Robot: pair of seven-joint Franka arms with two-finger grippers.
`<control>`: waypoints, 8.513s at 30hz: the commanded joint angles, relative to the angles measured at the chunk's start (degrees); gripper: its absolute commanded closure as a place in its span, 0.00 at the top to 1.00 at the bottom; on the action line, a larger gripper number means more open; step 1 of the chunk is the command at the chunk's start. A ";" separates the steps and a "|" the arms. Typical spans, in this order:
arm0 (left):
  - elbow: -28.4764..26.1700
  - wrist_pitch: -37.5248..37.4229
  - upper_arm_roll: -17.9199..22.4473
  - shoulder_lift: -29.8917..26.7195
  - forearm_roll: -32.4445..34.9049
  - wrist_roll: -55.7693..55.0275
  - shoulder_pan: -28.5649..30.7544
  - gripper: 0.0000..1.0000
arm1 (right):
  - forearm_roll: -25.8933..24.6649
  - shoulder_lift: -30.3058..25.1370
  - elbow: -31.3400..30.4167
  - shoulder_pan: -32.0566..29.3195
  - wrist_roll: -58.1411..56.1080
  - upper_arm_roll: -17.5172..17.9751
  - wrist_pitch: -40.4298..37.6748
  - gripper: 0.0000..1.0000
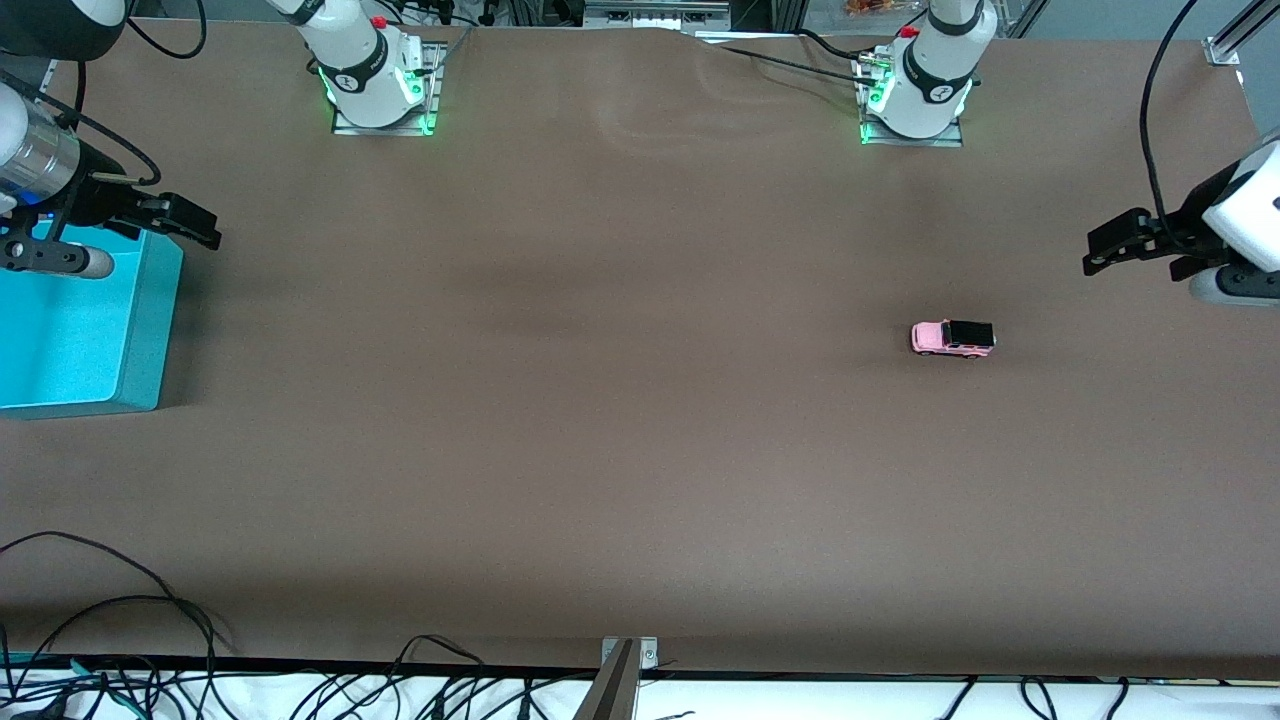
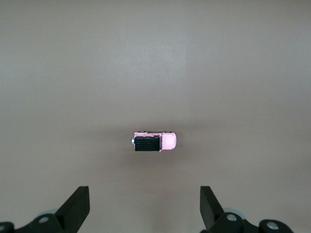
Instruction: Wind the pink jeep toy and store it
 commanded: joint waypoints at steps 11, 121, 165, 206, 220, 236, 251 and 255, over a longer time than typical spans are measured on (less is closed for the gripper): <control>0.68 1.13 0.71 0.07 0.51 -0.04 -0.64 1.00 | 0.04 0.59 1.52 0.17 0.66 -0.05 -1.13 1.00; -27.96 34.52 0.54 7.37 -0.19 -45.98 2.96 1.00 | -0.22 1.12 1.96 0.17 0.66 -0.22 -1.31 1.00; -50.74 61.77 0.27 10.44 0.07 -93.38 1.29 0.91 | -0.05 1.38 1.96 0.17 0.66 -0.31 -1.22 1.00; -49.95 63.18 0.19 12.73 0.33 -94.61 -0.03 0.32 | 0.04 1.82 2.83 0.17 0.84 -0.31 -1.66 1.00; -49.95 66.78 0.36 15.63 0.42 -93.91 1.11 0.32 | 0.04 1.91 3.10 0.17 0.84 -0.31 -1.66 1.00; -49.07 67.84 0.71 17.65 5.42 -88.81 8.40 0.32 | 0.04 1.99 3.10 0.17 0.84 -0.31 -1.66 1.00; -47.66 68.81 0.89 19.06 10.70 -88.20 13.68 0.29 | 0.13 2.08 3.19 0.17 0.84 -0.31 -1.66 1.00; -46.79 68.98 0.89 19.59 12.80 -87.41 16.14 0.29 | 0.04 2.08 3.27 0.17 0.84 -0.31 -1.66 1.00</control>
